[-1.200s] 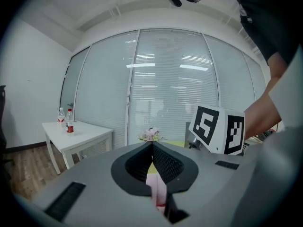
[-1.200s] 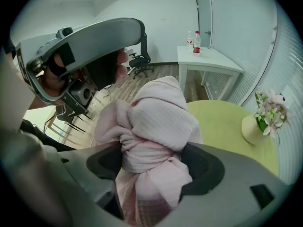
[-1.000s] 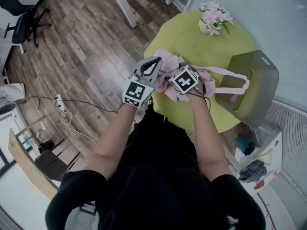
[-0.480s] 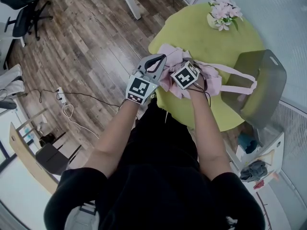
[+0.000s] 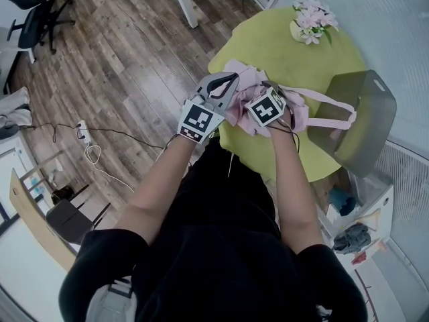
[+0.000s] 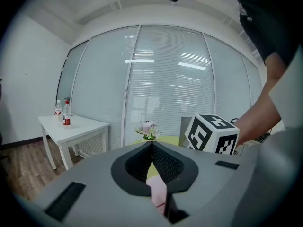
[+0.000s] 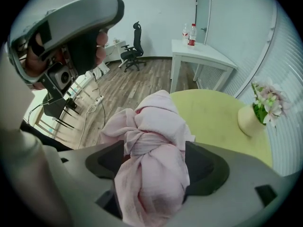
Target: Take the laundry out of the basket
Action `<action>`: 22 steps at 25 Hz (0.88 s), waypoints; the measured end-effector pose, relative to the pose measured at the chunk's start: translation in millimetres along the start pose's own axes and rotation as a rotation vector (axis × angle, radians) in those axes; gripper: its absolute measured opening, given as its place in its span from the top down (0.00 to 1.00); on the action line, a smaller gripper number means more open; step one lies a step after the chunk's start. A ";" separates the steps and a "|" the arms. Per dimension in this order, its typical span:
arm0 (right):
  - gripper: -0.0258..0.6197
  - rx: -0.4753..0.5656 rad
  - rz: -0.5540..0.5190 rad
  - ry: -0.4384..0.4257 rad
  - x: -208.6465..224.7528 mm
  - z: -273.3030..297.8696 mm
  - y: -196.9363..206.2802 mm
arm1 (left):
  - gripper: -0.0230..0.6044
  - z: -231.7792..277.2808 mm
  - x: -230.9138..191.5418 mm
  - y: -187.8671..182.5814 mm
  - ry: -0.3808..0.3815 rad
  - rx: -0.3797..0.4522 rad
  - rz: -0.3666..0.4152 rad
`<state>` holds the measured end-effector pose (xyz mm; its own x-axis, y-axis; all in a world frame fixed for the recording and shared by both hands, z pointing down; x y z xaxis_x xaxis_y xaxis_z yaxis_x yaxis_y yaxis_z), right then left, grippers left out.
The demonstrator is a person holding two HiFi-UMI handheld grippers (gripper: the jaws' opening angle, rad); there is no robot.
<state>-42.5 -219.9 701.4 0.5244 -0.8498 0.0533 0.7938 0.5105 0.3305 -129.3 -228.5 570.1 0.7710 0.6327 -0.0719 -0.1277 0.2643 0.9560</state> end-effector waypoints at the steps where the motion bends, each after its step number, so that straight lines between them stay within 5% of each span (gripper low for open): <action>1: 0.35 0.010 0.003 0.007 0.0 -9.3 -0.3 | 0.95 -0.6 0.8 -4.6 0.006 0.007 -0.001; 8: 0.35 0.146 0.030 0.075 -8.3 -87.0 0.5 | 0.95 -8.6 18.4 -29.7 0.086 0.021 0.000; 18: 0.35 0.556 0.292 0.102 -27.6 -196.1 22.2 | 0.95 -32.9 71.4 -73.5 0.280 0.032 0.022; 22: 0.35 0.721 0.303 0.187 -35.0 -243.0 29.3 | 0.95 -41.7 100.5 -94.9 0.362 0.052 0.035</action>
<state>37.2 -143.4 480.2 0.7784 -0.6196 0.1005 0.2480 0.4506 0.8576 -65.7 -159.6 460.4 0.4951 0.8596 -0.1262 -0.1110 0.2067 0.9721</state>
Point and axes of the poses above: the fingertips, and each gripper's own axes: z forward along the fingers, x to its right, y out of its underside, the point moved 3 cm from there along -z, backward along the fingers, and after that the axes turned 1 degree about -x, right-handed, at the moved point
